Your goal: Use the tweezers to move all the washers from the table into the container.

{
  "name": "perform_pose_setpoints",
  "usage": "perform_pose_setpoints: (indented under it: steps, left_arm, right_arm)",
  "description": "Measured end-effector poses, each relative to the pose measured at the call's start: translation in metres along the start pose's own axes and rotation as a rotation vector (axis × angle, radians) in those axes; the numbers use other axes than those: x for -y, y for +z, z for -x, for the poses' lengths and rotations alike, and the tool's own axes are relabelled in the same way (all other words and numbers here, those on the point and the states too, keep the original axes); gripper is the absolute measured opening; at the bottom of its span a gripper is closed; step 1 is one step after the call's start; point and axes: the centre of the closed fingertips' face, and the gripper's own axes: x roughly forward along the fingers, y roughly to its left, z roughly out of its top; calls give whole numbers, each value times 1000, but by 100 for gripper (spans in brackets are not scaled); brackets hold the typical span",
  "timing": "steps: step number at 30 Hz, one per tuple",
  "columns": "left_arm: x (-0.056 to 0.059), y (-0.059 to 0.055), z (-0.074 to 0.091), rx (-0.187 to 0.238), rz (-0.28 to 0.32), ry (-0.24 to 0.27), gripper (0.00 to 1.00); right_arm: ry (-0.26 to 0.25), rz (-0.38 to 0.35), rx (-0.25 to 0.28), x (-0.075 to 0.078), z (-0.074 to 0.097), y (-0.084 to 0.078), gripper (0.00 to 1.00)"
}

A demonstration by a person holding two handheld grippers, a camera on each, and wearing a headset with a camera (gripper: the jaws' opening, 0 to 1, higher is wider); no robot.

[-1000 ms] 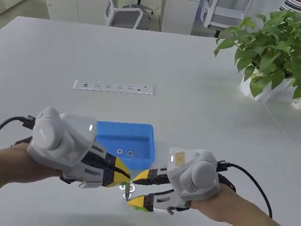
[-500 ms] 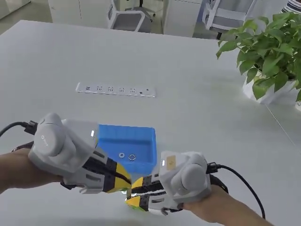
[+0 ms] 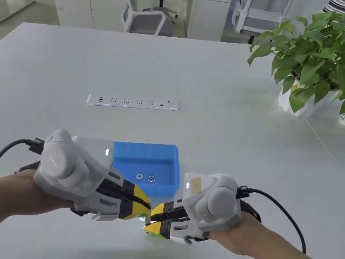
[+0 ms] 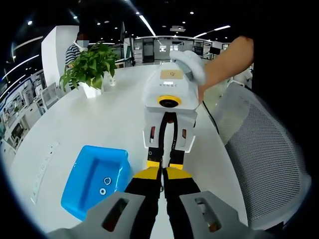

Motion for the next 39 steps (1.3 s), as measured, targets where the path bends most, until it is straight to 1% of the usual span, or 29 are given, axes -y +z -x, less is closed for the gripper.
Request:
perform_pose_setpoints:
  steps: [16, 26, 32, 39]
  left_arm:
    - [1, 1, -1, -1, 8, 6, 7]
    - [3, -1, 2, -1, 14, 11, 14]
    - [2, -3, 8, 13, 39, 30, 20]
    - [7, -4, 17, 26, 83, 48, 31]
  right_arm:
    - [-8, -14, 10, 0, 1, 0, 8]
    - [-12, -15, 13, 1, 0, 0, 8]
    - [-12, -14, 10, 0, 0, 0, 8]
    - [-15, -12, 13, -2, 4, 2, 8]
